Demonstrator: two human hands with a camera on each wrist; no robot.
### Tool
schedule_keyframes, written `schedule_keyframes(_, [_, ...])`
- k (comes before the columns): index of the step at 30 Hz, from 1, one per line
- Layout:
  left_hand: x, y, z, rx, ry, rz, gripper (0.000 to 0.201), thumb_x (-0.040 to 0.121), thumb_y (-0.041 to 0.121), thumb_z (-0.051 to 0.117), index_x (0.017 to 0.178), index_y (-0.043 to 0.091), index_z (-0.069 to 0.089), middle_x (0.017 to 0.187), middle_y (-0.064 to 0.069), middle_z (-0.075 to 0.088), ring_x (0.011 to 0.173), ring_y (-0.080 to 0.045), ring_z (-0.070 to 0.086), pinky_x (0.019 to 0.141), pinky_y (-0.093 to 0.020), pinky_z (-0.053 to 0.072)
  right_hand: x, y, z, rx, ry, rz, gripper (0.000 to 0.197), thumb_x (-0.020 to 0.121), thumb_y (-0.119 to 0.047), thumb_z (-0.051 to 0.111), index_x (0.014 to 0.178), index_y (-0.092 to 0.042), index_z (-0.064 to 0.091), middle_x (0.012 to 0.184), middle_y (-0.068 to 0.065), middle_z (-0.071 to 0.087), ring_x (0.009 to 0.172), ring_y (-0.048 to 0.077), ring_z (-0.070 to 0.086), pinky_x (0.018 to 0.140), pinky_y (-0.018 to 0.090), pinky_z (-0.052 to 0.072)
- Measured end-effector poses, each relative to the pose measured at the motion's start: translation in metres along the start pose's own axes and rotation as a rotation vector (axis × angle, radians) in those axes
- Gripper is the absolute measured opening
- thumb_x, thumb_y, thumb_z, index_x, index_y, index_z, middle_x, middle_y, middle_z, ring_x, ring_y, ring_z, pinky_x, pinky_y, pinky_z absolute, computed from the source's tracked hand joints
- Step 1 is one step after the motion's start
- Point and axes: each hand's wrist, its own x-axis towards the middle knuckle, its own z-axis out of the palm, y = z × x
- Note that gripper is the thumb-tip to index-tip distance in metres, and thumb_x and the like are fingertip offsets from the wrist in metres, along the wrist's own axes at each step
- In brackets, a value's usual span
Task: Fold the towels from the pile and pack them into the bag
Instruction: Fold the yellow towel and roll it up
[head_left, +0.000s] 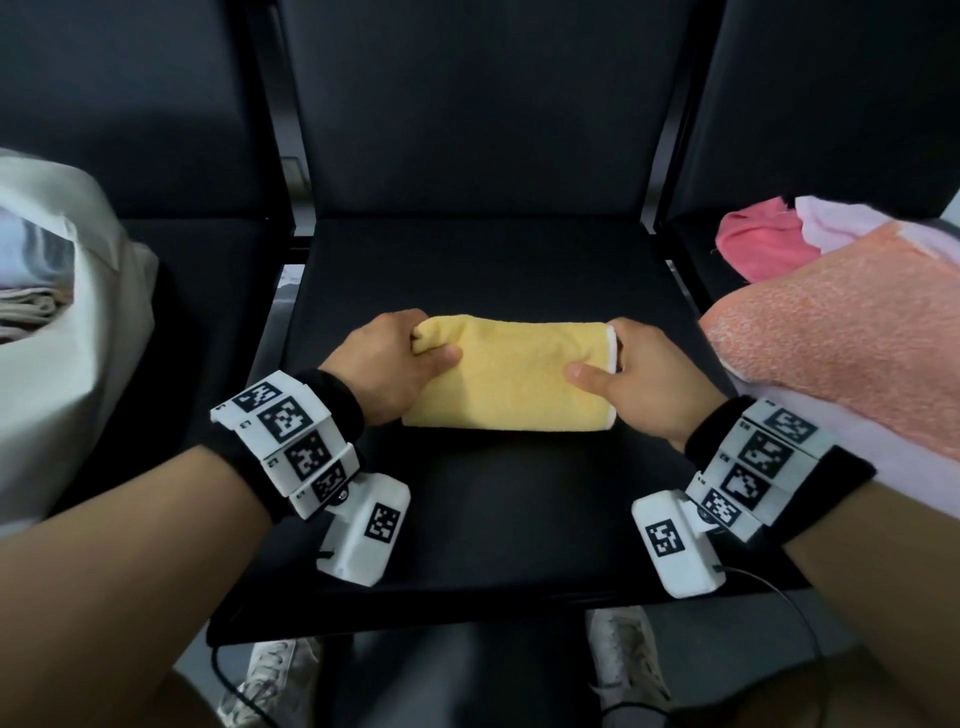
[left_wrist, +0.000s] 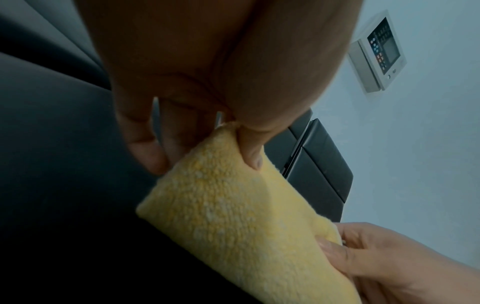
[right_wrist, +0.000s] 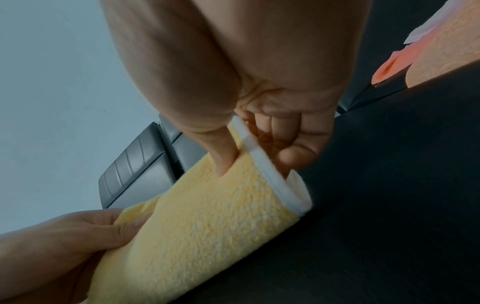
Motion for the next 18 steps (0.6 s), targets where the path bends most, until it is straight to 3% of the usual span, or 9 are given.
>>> schedule_keyframes(4, [0.0022,-0.0002,0.0007,0.01,0.003,-0.039,0.016,0.098,0.046,0.061,0.095,0.03,0.058,0.098,0.004,0.064,0.093,-0.017,0.062,0.074,-0.033,0.046,-0.0014,-0.0027,0.0014,-0.024,0.012,0.04,0.029,0.093,-0.035,0.068,0.107,-0.011,0.062,0.101,0.004,0.069,0.092,0.018,0.067,0.086,0.043,0.057])
schedule_keyframes(7, [0.004,-0.0009,0.0009,0.043,0.021,-0.081,0.029,0.096,0.051,0.062,0.111,0.026,0.06,0.104,0.003,0.064,0.098,-0.019,0.062,0.077,-0.034,0.048,-0.0001,-0.0046,0.0023,-0.048,0.032,0.093,0.031,0.095,-0.037,0.064,0.101,-0.007,0.062,0.096,0.012,0.069,0.087,0.026,0.069,0.08,0.048,0.059])
schedule_keyframes(13, [0.0046,-0.0002,0.0024,0.097,0.055,-0.128,0.041,0.095,0.048,0.064,0.128,0.025,0.054,0.116,0.004,0.057,0.104,-0.019,0.057,0.082,-0.034,0.048,-0.0005,-0.0069,0.0041,-0.091,0.016,0.138,0.022,0.092,-0.029,0.066,0.102,-0.009,0.061,0.094,0.011,0.068,0.082,0.027,0.071,0.074,0.049,0.062])
schedule_keyframes(18, [0.005,-0.0022,0.0055,0.2,0.054,-0.138,0.044,0.093,0.051,0.064,0.128,0.027,0.053,0.122,-0.002,0.06,0.107,-0.024,0.06,0.088,-0.041,0.053,-0.0002,-0.0052,0.0083,-0.162,0.058,0.109,0.027,0.089,-0.03,0.067,0.106,-0.014,0.054,0.092,0.002,0.062,0.085,0.018,0.063,0.062,0.032,0.049])
